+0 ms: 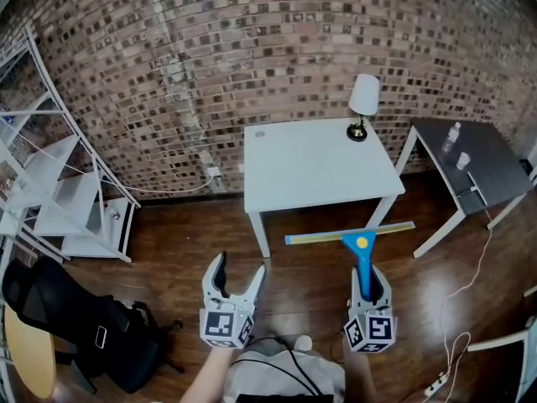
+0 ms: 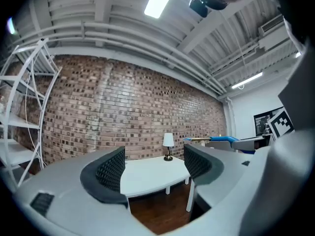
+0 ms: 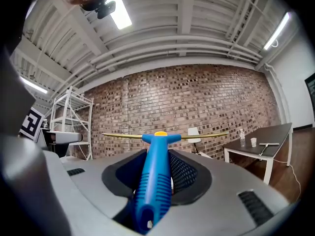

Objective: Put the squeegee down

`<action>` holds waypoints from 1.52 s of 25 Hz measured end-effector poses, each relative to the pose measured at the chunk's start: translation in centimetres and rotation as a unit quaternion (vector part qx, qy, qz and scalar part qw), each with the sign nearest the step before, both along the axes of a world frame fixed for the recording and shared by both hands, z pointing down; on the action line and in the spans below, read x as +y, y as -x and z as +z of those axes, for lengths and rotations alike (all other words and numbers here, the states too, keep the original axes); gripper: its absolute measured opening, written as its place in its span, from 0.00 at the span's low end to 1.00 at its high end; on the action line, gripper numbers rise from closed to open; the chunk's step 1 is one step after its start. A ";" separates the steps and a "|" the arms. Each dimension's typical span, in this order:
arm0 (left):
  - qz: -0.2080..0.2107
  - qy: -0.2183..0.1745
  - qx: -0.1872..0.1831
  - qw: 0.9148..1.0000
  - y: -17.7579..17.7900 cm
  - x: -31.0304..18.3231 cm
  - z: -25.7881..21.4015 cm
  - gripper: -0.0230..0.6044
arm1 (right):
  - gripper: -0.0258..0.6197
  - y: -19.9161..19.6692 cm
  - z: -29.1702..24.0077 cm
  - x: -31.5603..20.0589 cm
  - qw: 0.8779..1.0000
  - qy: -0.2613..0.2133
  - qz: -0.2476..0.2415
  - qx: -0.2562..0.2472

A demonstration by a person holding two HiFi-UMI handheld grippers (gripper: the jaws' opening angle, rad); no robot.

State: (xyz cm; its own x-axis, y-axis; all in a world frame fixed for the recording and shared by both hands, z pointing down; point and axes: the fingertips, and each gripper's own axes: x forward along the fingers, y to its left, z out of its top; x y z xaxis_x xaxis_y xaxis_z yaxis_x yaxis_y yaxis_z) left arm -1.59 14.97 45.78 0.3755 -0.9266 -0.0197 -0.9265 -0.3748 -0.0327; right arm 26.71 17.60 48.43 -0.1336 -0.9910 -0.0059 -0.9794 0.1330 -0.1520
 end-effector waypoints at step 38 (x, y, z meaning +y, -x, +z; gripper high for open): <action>0.008 0.097 0.020 0.995 0.0 -53.4 7.9 0.60 | 0.28 3.6 12.5 -56.7 0.984 0.169 -0.057 0.007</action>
State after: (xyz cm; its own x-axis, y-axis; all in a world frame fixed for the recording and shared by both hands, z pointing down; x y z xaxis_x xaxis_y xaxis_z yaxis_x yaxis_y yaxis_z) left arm -1.61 -38.46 53.67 0.3935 -0.9081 0.1431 -0.9192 -0.3860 0.0775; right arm 23.09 -39.10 60.98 -0.2418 -0.9142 0.3251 -0.9634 0.1864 -0.1924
